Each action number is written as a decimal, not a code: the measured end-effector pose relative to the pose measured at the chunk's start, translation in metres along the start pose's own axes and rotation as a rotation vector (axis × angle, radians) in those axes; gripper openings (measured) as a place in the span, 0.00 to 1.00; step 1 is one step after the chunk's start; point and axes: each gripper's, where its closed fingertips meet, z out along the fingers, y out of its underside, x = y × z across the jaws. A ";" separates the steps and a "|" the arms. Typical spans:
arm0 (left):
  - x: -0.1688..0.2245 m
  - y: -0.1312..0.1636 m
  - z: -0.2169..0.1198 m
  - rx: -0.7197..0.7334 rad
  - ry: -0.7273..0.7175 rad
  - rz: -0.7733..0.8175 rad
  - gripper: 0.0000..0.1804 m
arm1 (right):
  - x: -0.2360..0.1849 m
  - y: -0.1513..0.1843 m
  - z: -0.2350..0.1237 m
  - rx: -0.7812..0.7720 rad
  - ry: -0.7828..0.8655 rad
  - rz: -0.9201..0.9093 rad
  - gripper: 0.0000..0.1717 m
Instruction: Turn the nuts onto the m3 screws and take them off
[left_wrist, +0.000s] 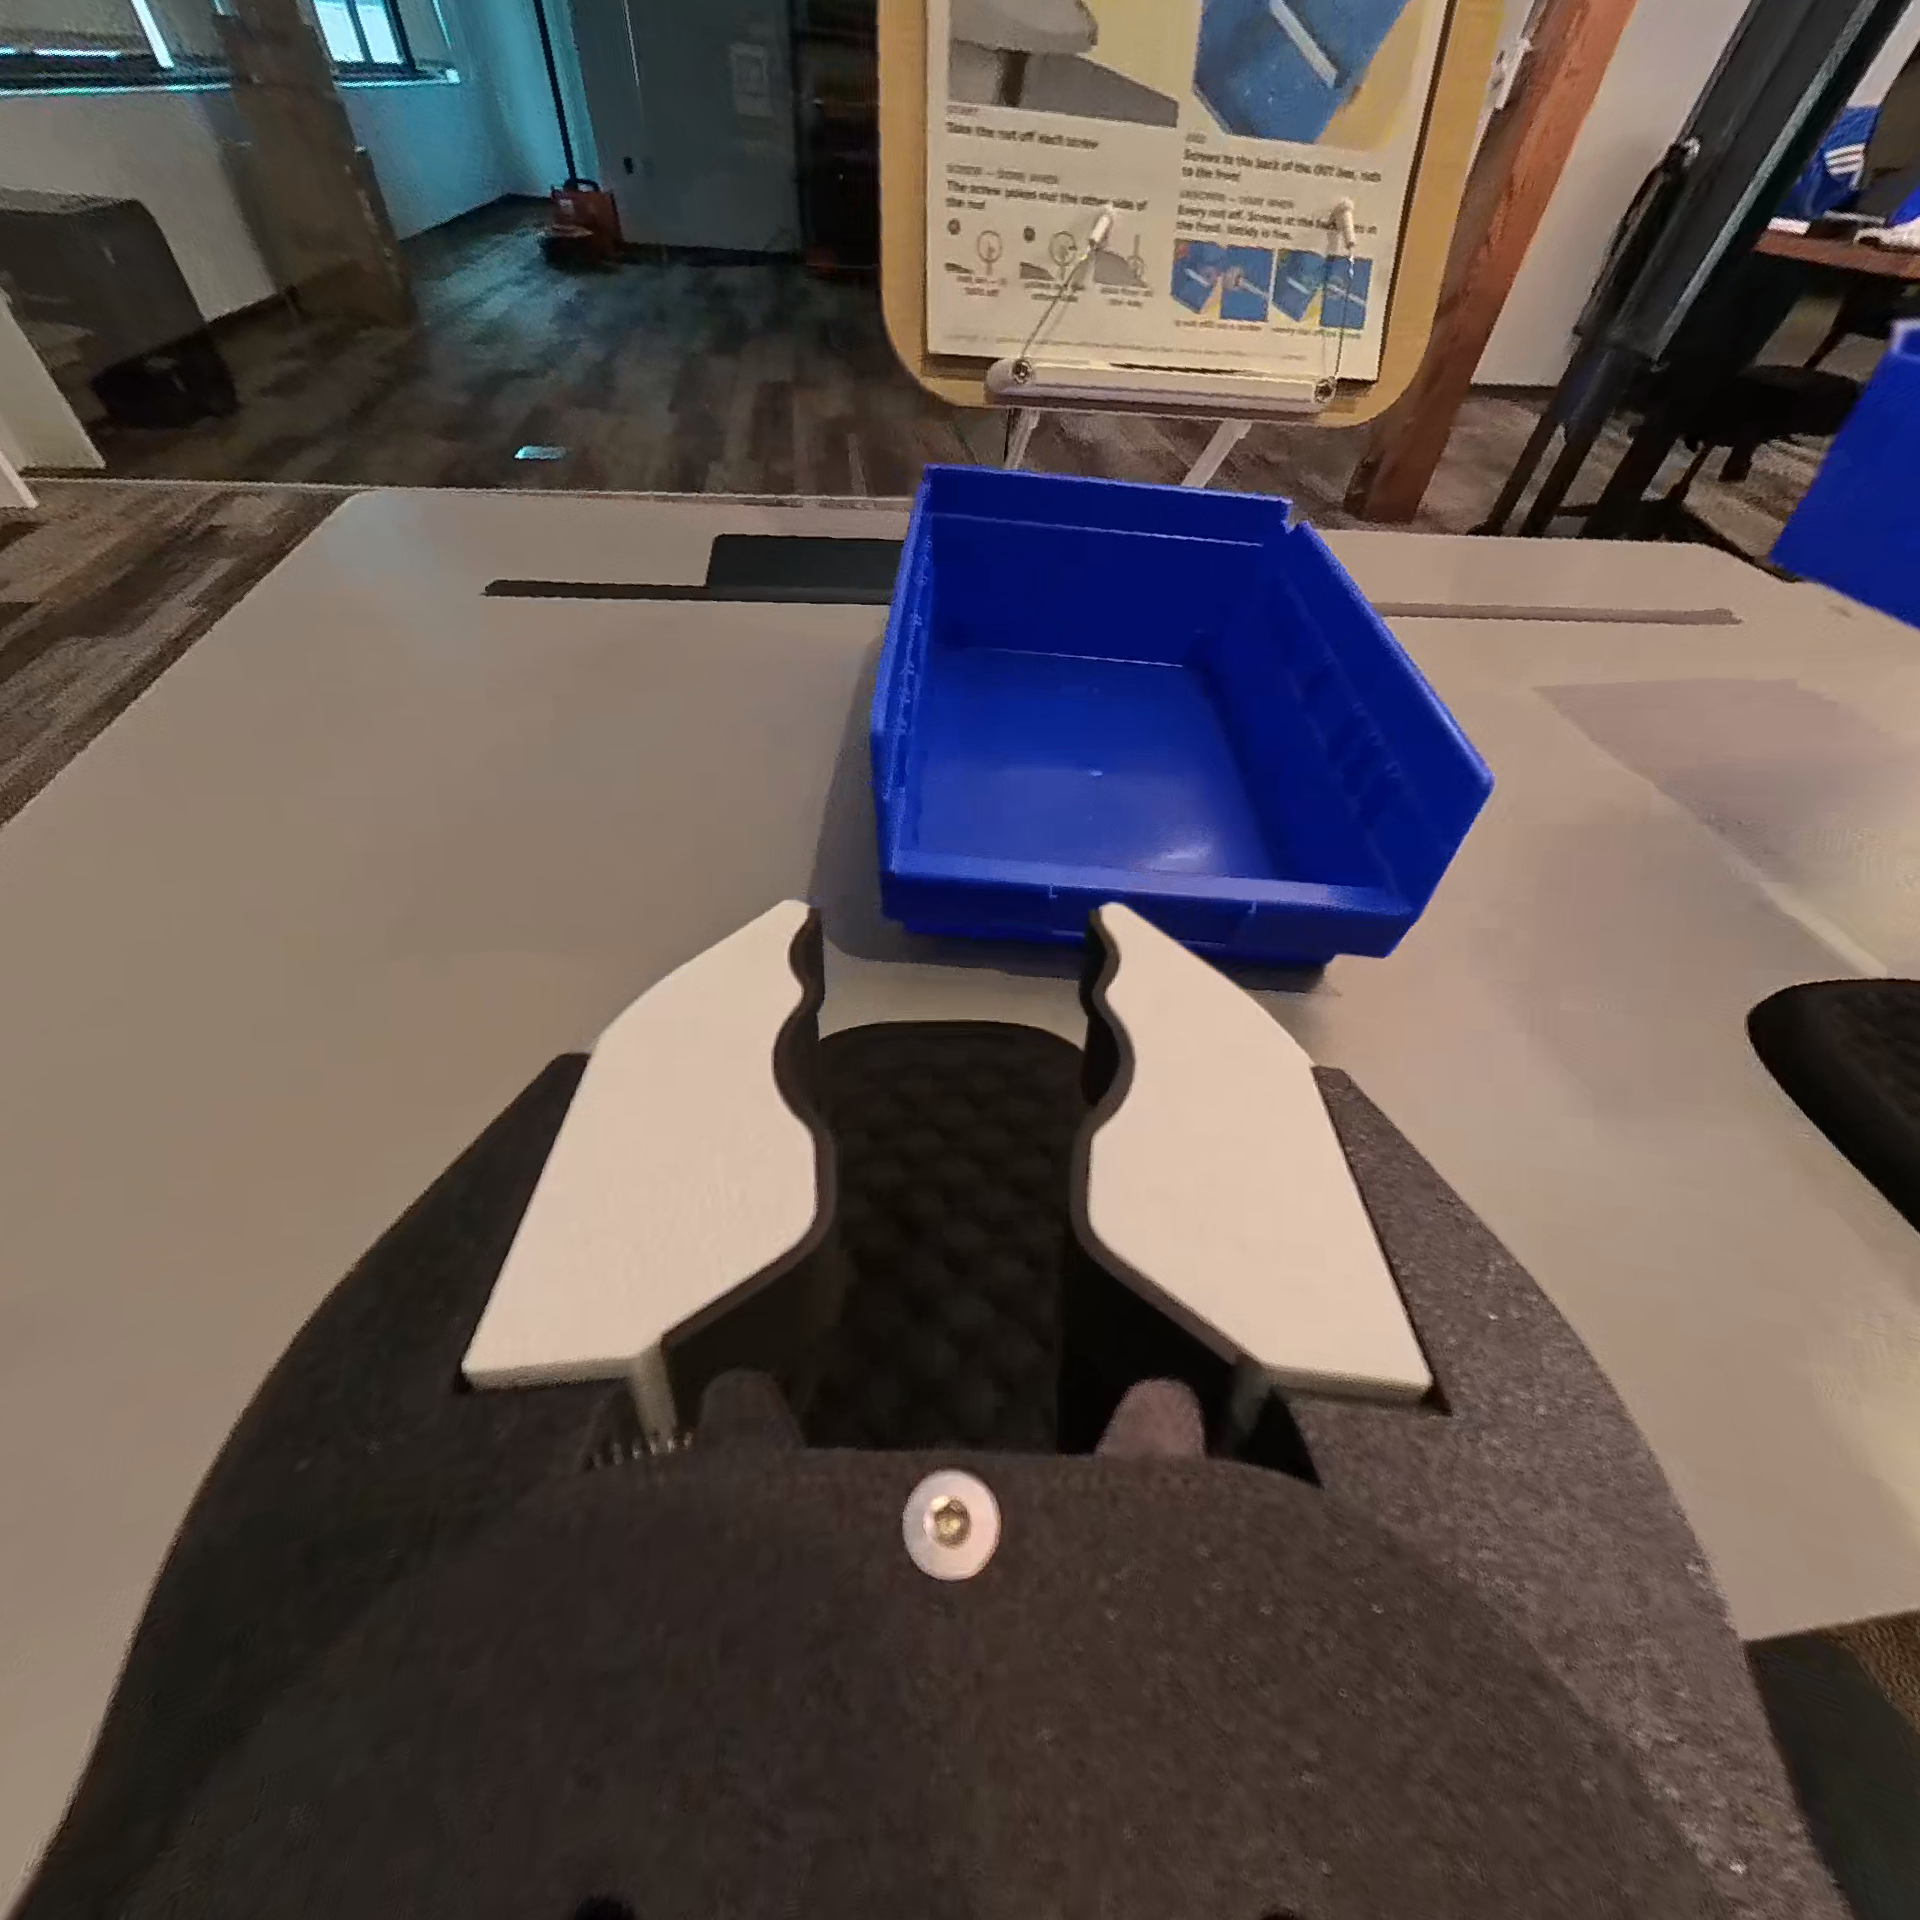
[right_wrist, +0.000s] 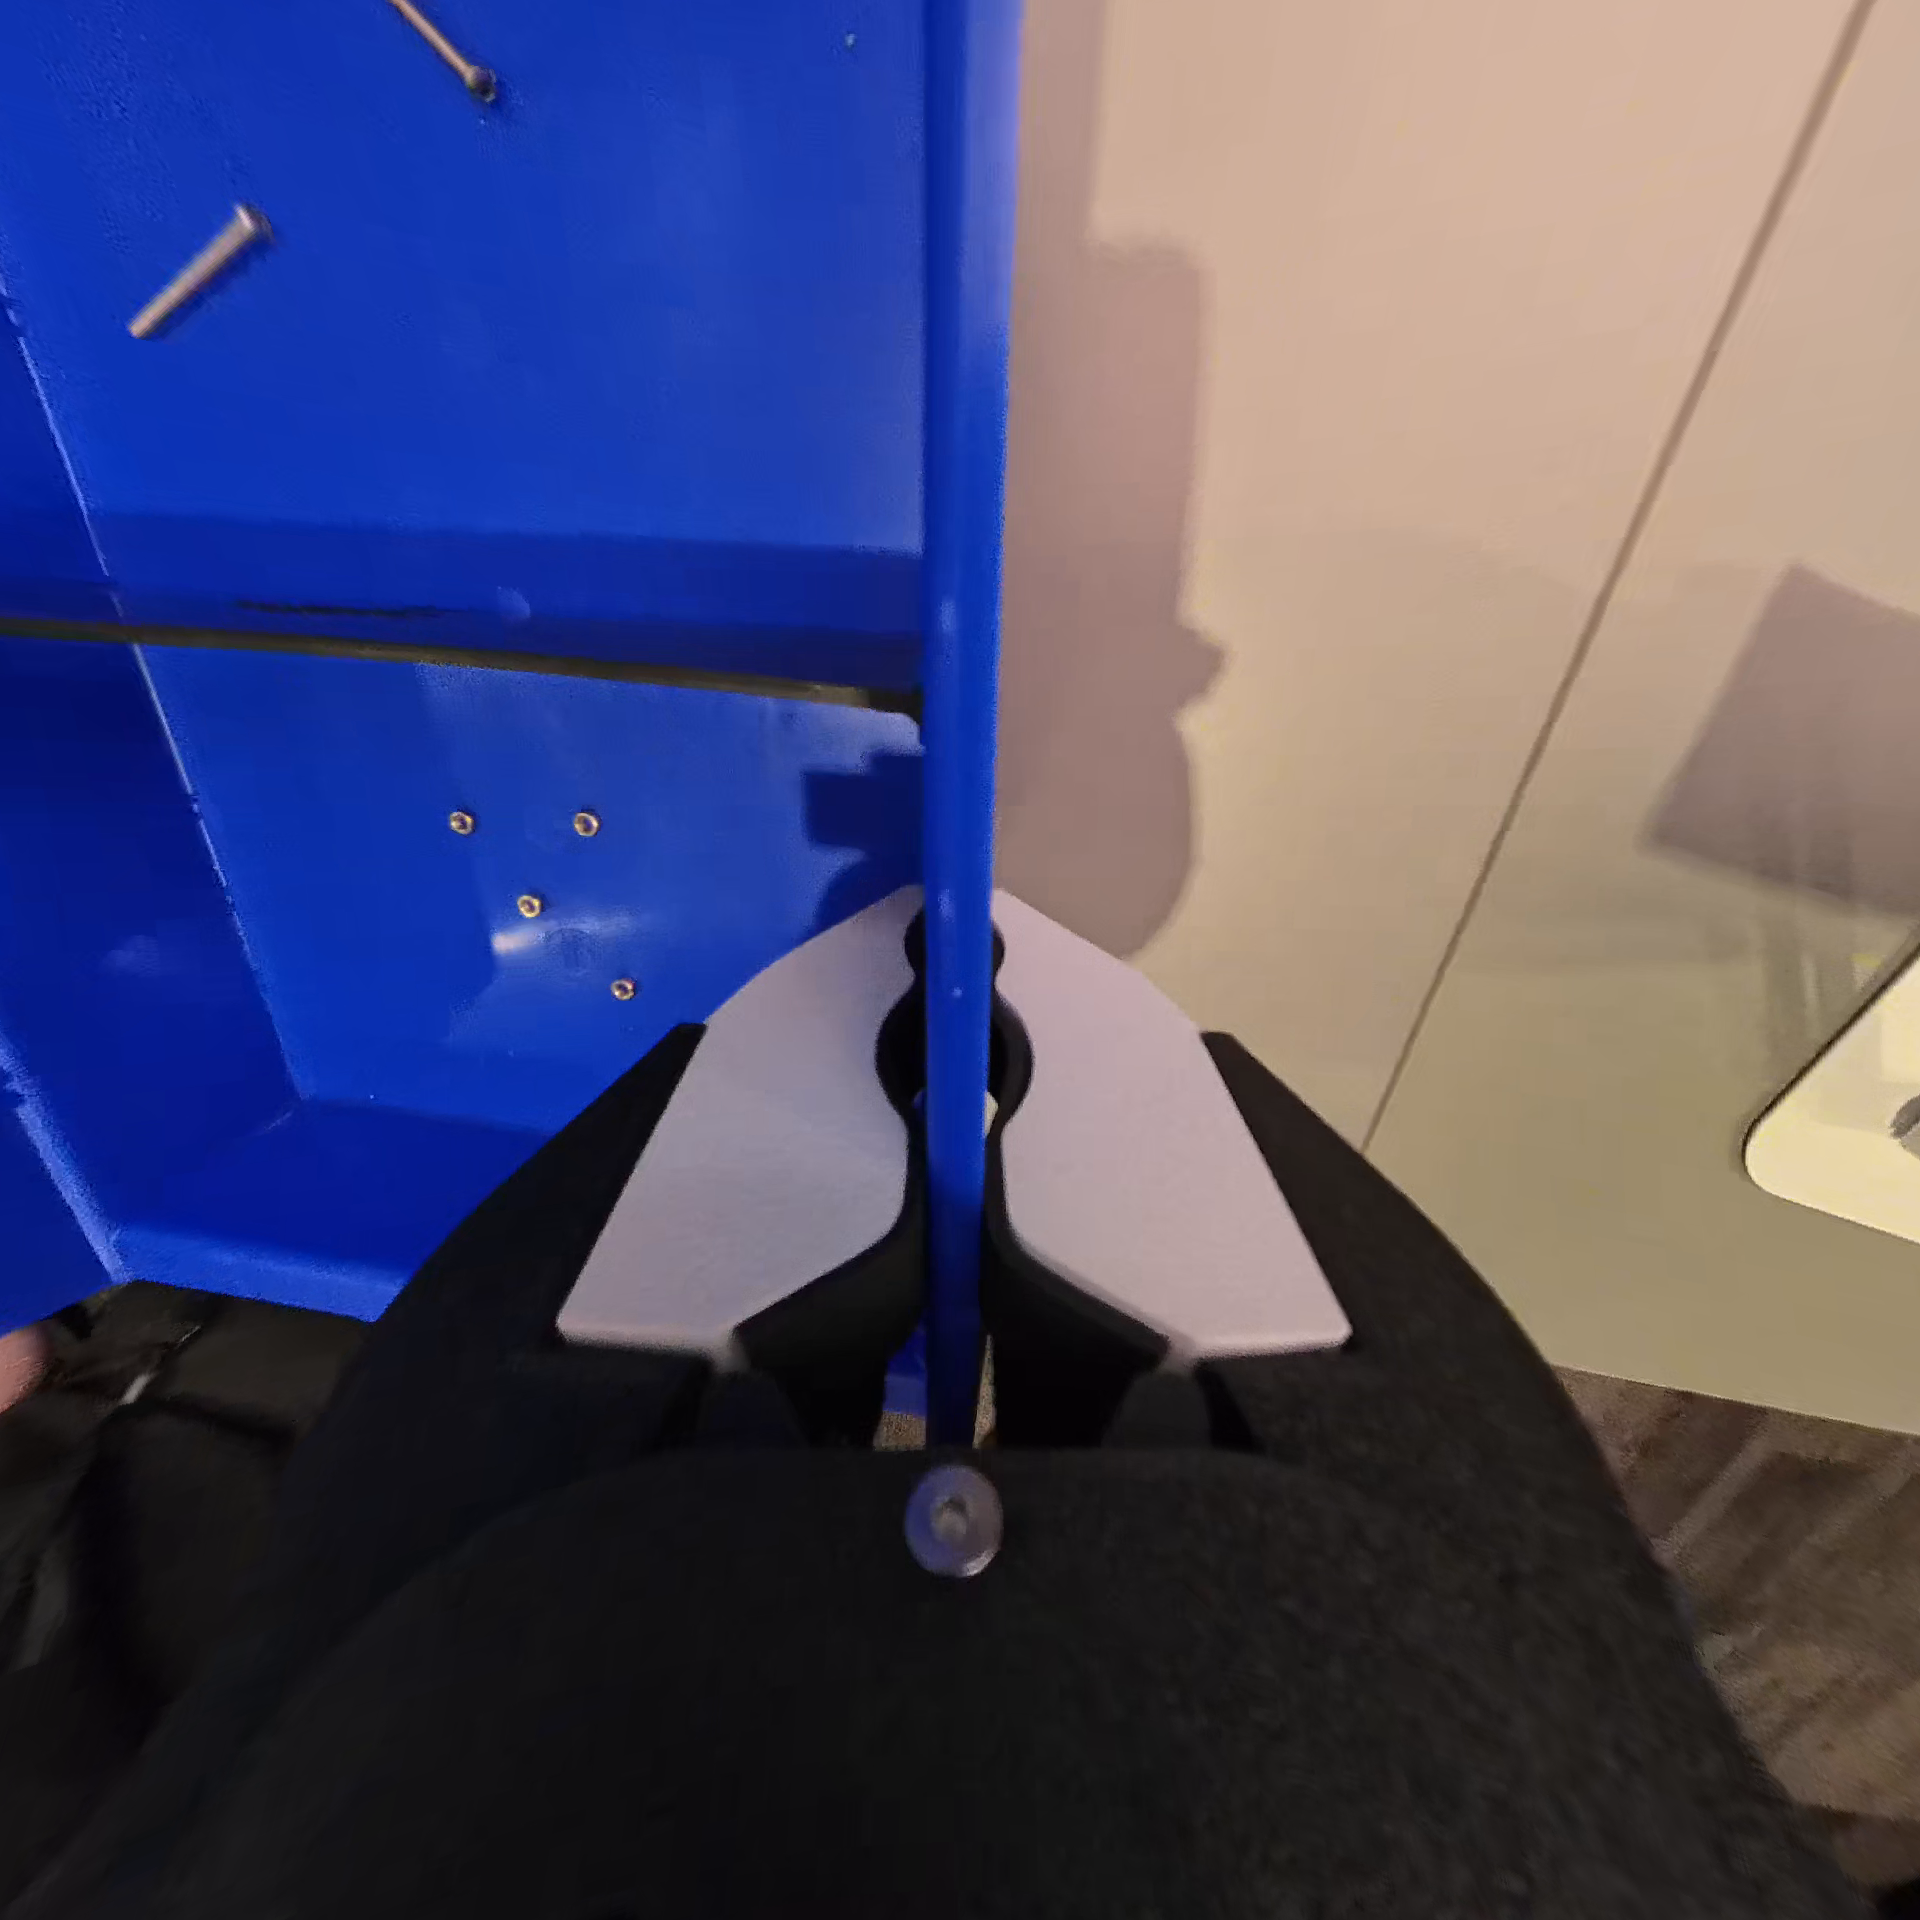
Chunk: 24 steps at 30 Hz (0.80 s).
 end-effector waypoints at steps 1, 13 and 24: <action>-0.004 0.002 -0.004 0.002 -0.002 -0.007 0.26 | -0.020 -0.008 -0.007 -0.004 0.000 -0.024 0.02; -0.049 0.033 -0.056 0.011 -0.016 -0.061 0.26 | -0.324 -0.103 -0.050 -0.013 -0.016 -0.366 0.02; -0.130 0.059 -0.113 0.027 -0.127 -0.122 0.26 | -0.612 -0.163 0.017 0.046 -0.206 -0.524 0.02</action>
